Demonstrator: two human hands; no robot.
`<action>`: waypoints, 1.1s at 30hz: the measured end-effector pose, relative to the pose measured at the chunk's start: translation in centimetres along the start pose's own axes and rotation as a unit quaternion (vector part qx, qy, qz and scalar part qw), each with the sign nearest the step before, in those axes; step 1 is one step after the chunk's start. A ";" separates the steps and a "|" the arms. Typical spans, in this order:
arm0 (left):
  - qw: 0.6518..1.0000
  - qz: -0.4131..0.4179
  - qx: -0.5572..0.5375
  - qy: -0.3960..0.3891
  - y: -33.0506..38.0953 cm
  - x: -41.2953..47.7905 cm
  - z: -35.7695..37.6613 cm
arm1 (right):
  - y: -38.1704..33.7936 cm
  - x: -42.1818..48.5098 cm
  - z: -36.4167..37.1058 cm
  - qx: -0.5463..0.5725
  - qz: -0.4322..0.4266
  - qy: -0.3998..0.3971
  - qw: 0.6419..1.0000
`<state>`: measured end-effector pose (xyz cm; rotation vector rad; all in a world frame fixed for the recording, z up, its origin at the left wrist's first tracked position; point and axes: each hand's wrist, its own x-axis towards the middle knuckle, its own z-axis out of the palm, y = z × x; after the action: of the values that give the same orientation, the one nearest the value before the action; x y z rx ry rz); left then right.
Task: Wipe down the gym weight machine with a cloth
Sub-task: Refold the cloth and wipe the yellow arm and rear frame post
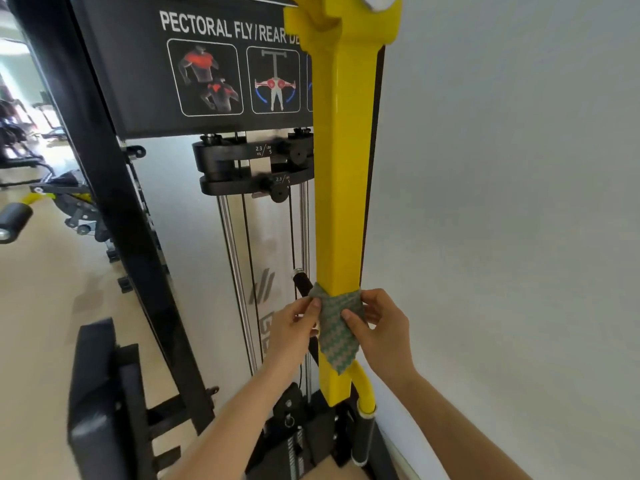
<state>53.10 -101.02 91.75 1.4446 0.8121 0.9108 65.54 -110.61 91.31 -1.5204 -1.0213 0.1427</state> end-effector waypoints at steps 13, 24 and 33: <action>0.996 -0.071 0.000 0.056 -5.9 -5.1 0.6 | 3.9 -5.5 0.7 0.006 0.099 -0.040 0.994; 0.989 -0.059 -0.091 -0.100 -5.7 -9.4 -2.0 | 3.1 -12.2 1.8 -0.259 -0.089 0.011 0.962; 0.996 -0.029 -0.019 -0.081 -7.5 -6.2 -1.8 | 1.8 -12.1 3.0 -0.161 0.018 0.028 0.986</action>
<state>48.86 -105.14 83.84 1.4354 0.7078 0.7505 57.31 -116.09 83.56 -1.8253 -1.0072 -0.0429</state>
